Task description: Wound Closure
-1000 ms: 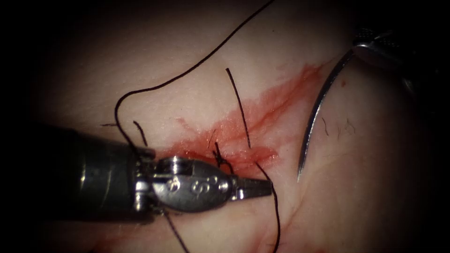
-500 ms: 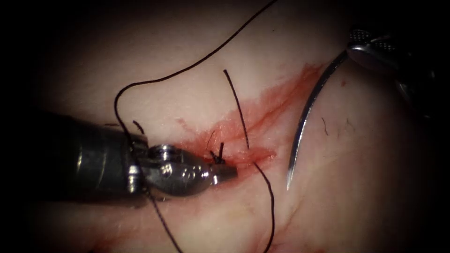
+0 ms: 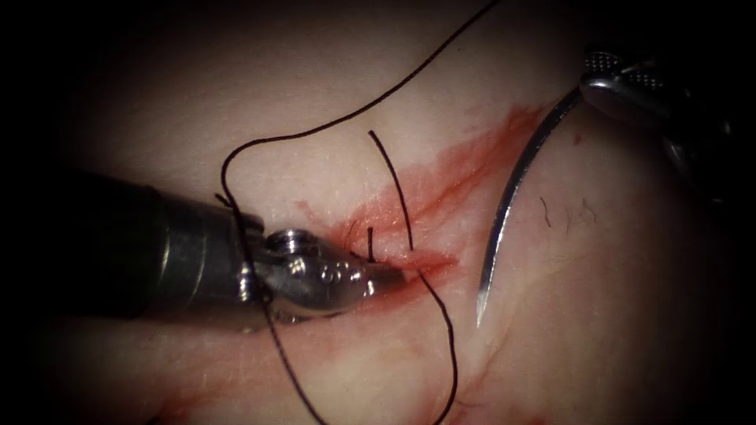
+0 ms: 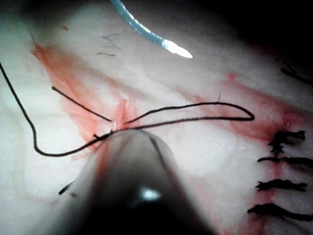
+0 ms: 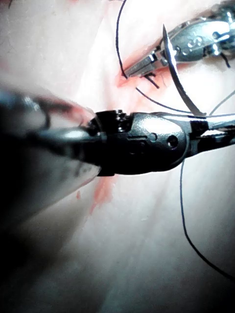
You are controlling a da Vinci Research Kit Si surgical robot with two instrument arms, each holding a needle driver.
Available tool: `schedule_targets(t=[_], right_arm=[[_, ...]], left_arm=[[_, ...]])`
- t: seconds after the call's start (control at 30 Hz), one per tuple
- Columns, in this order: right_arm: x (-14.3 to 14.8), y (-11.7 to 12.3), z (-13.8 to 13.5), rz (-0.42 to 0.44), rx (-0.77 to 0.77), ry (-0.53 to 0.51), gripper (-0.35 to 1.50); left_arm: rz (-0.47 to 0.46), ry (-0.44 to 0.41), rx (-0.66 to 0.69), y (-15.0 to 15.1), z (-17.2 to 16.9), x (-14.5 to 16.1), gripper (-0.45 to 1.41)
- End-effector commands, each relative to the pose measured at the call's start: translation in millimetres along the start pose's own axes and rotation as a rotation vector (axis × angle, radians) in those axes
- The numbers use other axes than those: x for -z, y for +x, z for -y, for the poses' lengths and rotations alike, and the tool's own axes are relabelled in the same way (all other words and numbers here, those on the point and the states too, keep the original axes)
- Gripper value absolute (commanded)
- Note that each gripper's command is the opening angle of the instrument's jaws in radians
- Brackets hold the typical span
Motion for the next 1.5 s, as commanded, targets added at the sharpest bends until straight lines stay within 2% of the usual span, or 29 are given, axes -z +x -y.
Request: schedule_targets(t=[0.03,0.2,0.33,0.43,0.47,0.53,0.73,0.8,0.87,0.93,1.0,1.03,1.07,1.13,1.27,1.3,1.37,1.47,1.5], right_arm=[[-0.9,-0.4,-0.3,-0.002,0.003,0.002,-0.35],[-1.3,-0.3,0.0,-0.004,0.002,0.006,-0.35],[-1.8,-0.2,0.2,-0.01,-0.001,0.019,-0.35],[-2.2,0.1,0.3,-0.023,0.0,0.049,-0.35],[-2.4,0.1,0.3,-0.027,-0.004,0.059,-0.35],[-2.5,0.2,0.2,-0.033,-0.008,0.072,-0.35],[-2.4,2.0,-2.0,-0.078,0.034,0.148,-0.35],[-2.4,2.2,-2.8,-0.09,0.053,0.162,-0.35],[-2.5,2.2,-3.0,-0.096,0.055,0.174,-0.35],[-2.7,1.9,-3.4,-0.105,0.056,0.189,-0.35],[-3.4,1.2,-4.5,-0.093,0.064,0.248,-0.35],[-4.0,0.4,-5.6,-0.11,0.062,0.285,-0.35],[-4.0,0.4,-5.6,-0.11,0.062,0.285,-0.35],[-4.4,0.0,-6.0,-0.121,0.058,0.307,-0.35],[-5.8,-0.8,-7.2,-0.112,0.05,0.347,-0.35],[-6.3,-1.3,-8.2,-0.119,0.047,0.357,-0.35],[-6.5,-1.5,-8.5,-0.12,0.046,0.358,-0.35],[-6.8,-3.0,-10.1,-0.117,0.051,0.37,-0.35],[-6.8,-3.0,-10.1,-0.117,0.051,0.37,-0.35]], left_arm=[[-0.001,0.003,0.0,0.2,-0.1,-0.7,-0.45],[0.013,0.003,0.017,0.6,-0.3,-1.1,-0.45],[0.077,-0.058,0.083,0.7,-0.5,-1.2,-0.45],[0.113,-0.056,0.109,0.6,-0.3,-1.4,-0.45],[0.136,-0.036,0.168,0.9,-0.2,-1.4,-0.45],[0.145,-0.055,0.193,1.0,-0.2,-1.3,-0.45],[0.212,-0.288,0.425,1.9,1.6,-1.4,-0.45],[0.234,-0.344,0.494,2.0,2.9,-1.7,-0.45],[0.236,-0.348,0.52,2.0,3.3,-2.0,-0.45],[0.234,-0.397,0.578,1.8,4.2,-2.8,-0.45],[0.23,-0.529,0.664,0.7,5.5,-4.3,-0.45],[0.217,-0.641,0.694,-0.7,5.6,-5.0,-0.45],[0.217,-0.641,0.694,-0.7,5.6,-5.0,-0.45],[0.23,-0.693,0.719,-1.8,5.3,-5.5,-0.45],[0.303,-0.781,0.766,-3.8,3.9,-5.9,-0.45],[0.288,-0.854,0.786,-4.0,3.3,-5.5,-0.45],[0.283,-0.883,0.796,-3.9,3.1,-5.3,-0.45],[0.227,-1.033,0.845,-2.7,1.8,-4.3,-0.45],[0.227,-1.033,0.845,-2.7,1.8,-4.3,-0.45]])
